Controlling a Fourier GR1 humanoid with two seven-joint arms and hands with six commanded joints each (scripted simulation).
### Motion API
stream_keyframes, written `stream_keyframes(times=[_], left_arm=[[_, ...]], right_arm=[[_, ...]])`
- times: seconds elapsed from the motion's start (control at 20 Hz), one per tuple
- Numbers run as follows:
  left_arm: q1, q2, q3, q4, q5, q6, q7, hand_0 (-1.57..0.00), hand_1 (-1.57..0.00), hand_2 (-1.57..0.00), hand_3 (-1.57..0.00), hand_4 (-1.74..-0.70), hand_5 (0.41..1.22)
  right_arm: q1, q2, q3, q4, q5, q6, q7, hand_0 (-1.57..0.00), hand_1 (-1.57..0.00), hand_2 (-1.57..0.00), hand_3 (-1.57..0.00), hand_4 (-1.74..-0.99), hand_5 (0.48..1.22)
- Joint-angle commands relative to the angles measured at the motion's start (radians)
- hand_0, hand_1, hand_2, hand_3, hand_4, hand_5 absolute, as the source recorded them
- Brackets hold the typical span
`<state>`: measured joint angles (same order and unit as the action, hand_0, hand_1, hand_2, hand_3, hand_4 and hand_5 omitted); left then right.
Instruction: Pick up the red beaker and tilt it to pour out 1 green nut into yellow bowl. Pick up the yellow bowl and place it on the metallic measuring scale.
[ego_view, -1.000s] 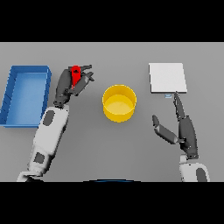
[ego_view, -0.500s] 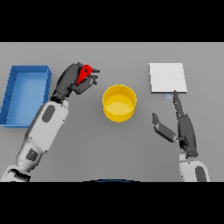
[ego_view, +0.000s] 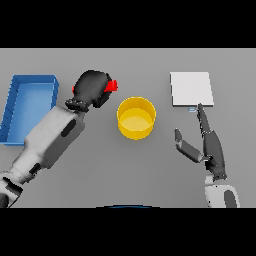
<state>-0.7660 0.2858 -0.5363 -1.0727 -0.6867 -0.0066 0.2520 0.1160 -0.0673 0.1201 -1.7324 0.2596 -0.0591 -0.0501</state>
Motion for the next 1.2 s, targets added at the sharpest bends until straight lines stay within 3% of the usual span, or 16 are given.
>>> stream_keyframes(times=[0.0, 0.15, 0.2, 0.4, 0.7, 1.15], left_arm=[[-0.027, 0.001, -0.020, 0.009, -0.023, -0.013, 0.008, -1.57, -1.57, -1.57, -1.57, -1.74, 1.182], [-0.082, 0.021, -0.091, 0.047, -0.087, -0.051, -0.019, -1.57, -1.57, -1.57, -1.57, -1.65, 1.201], [-0.097, 0.030, -0.116, 0.048, -0.104, -0.075, -0.027, -1.57, -1.57, -1.57, -1.57, -1.67, 1.205], [-0.192, 0.030, -0.222, 0.082, -0.165, -0.180, -0.050, -1.57, -1.57, -1.57, -1.28, -1.70, 1.215], [-0.292, 0.020, -0.393, 0.148, -0.264, -0.258, -0.145, -1.57, -1.57, -1.57, -1.49, -1.73, 1.219], [-0.420, 0.004, -0.575, 0.221, -0.372, -0.294, -0.211, -1.57, -1.57, -1.57, -1.56, -1.74, 1.221]], right_arm=[[0.014, -0.001, 0.003, -0.001, 0.001, 0.003, -0.013, 0.00, 0.00, 0.00, 0.00, -1.274, 0.702], [0.031, 0.009, 0.010, -0.012, 0.003, 0.000, -0.023, 0.00, 0.00, 0.00, 0.00, -1.284, 0.705], [0.031, 0.010, 0.006, -0.005, -0.003, 0.001, -0.018, 0.00, 0.00, 0.00, 0.00, -1.283, 0.702], [0.032, 0.026, 0.000, 0.005, -0.020, -0.004, -0.051, 0.00, 0.00, 0.00, 0.00, -1.292, 0.678], [0.029, 0.034, -0.017, 0.013, -0.056, 0.002, -0.044, 0.00, 0.00, 0.00, 0.00, -1.290, 0.644], [0.026, 0.054, 0.001, 0.037, -0.007, -0.033, -0.036, 0.00, 0.00, 0.00, 0.00, -1.276, 0.593]])
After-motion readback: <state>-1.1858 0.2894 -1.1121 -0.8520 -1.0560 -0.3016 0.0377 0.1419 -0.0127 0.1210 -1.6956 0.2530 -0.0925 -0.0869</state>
